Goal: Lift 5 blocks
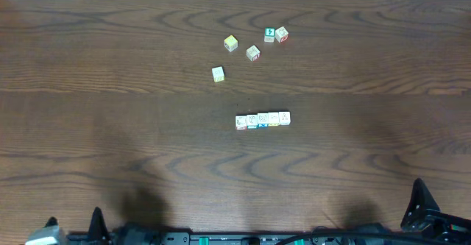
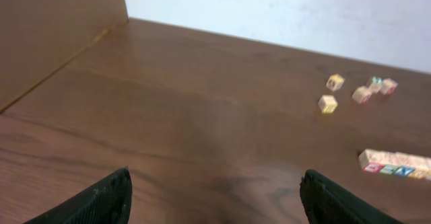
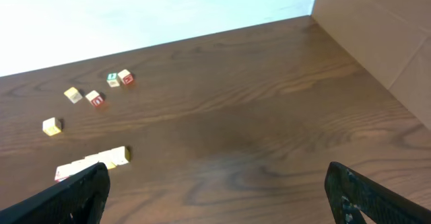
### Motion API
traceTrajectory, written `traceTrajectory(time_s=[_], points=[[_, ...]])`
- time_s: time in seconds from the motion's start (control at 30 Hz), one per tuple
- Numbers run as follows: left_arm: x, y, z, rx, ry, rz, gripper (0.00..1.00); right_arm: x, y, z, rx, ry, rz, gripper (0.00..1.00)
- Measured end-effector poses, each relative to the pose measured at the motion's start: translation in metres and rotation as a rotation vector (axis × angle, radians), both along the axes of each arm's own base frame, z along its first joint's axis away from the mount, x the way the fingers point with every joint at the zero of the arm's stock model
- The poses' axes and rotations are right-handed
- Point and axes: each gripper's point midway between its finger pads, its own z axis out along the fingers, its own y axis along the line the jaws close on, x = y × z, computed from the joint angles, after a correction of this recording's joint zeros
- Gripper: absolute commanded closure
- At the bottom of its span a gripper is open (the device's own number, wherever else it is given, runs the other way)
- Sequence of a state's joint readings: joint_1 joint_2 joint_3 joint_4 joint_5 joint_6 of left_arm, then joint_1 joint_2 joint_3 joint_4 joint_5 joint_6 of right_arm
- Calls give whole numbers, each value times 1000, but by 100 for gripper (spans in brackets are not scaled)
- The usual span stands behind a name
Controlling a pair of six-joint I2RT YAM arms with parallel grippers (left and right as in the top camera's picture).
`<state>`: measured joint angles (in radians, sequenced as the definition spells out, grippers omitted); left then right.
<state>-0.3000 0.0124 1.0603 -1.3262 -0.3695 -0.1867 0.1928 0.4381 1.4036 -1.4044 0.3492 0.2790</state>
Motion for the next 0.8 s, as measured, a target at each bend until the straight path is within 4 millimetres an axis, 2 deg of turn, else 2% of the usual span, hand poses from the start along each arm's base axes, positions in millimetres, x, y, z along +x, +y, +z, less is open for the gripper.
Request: traceTrajectory(time_s=[0.2, 0.67, 0.8], points=[[1, 0, -1, 1, 4, 0, 20, -3, -2, -6, -9, 28, -7, 1], [1, 0, -1, 1, 4, 7, 20, -29, -7, -48, -48, 235, -7, 1], [-8, 9, -1, 3, 4, 146, 20, -34, -8, -55, -56, 273, -8, 1]])
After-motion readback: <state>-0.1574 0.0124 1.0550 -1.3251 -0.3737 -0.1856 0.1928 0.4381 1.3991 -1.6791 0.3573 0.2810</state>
